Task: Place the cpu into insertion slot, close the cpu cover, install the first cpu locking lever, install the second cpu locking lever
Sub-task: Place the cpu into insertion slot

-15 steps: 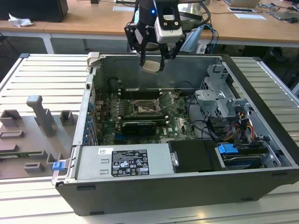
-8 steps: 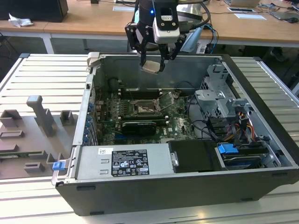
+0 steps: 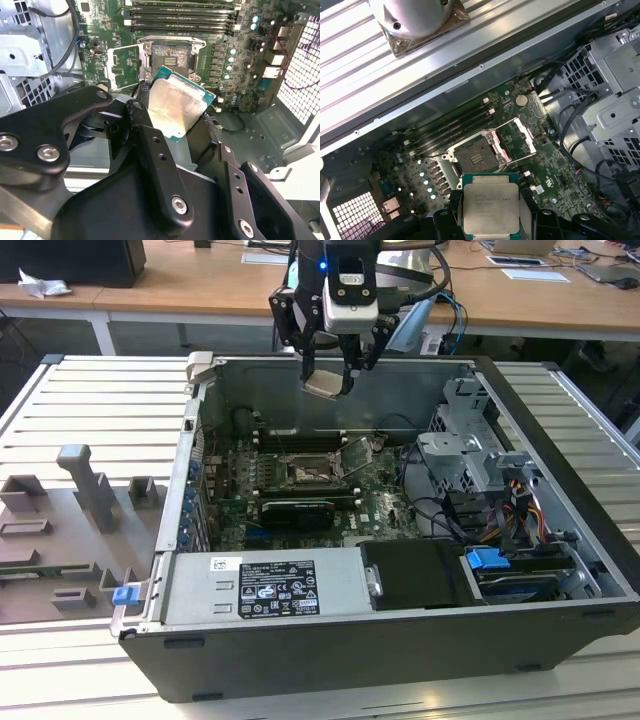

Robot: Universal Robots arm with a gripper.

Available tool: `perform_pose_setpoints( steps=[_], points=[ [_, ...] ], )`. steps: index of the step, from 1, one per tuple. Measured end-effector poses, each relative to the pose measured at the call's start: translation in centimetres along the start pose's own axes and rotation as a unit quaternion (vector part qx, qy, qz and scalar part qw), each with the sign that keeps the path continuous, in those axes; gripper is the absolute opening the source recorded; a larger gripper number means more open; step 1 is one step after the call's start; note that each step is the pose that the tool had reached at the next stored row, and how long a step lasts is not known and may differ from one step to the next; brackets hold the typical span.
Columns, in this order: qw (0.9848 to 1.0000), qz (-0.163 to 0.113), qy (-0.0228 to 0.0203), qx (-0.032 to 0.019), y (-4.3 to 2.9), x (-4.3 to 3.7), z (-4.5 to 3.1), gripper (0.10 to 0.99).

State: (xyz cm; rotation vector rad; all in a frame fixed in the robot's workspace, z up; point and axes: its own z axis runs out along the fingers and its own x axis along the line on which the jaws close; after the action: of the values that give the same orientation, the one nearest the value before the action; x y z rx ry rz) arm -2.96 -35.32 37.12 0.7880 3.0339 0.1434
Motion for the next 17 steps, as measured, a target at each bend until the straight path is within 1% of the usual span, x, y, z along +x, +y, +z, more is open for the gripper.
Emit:
perform_pose_setpoints(
  steps=[6,9,13,14,17],
  points=[
    [0.9998,0.019,-0.0017,-0.0004,0.00,0.00,0.02,0.541],
    [0.9995,0.033,-0.0029,-0.0007,0.00,0.00,0.03,0.541],
    [0.9987,0.051,-0.0046,-0.0010,0.00,0.00,0.04,0.541],
    [0.9983,0.059,-0.0053,-0.0011,0.00,0.00,0.05,0.541],
    [0.9976,0.069,-0.0062,-0.0014,-0.01,0.00,0.05,0.541]
  ],
)
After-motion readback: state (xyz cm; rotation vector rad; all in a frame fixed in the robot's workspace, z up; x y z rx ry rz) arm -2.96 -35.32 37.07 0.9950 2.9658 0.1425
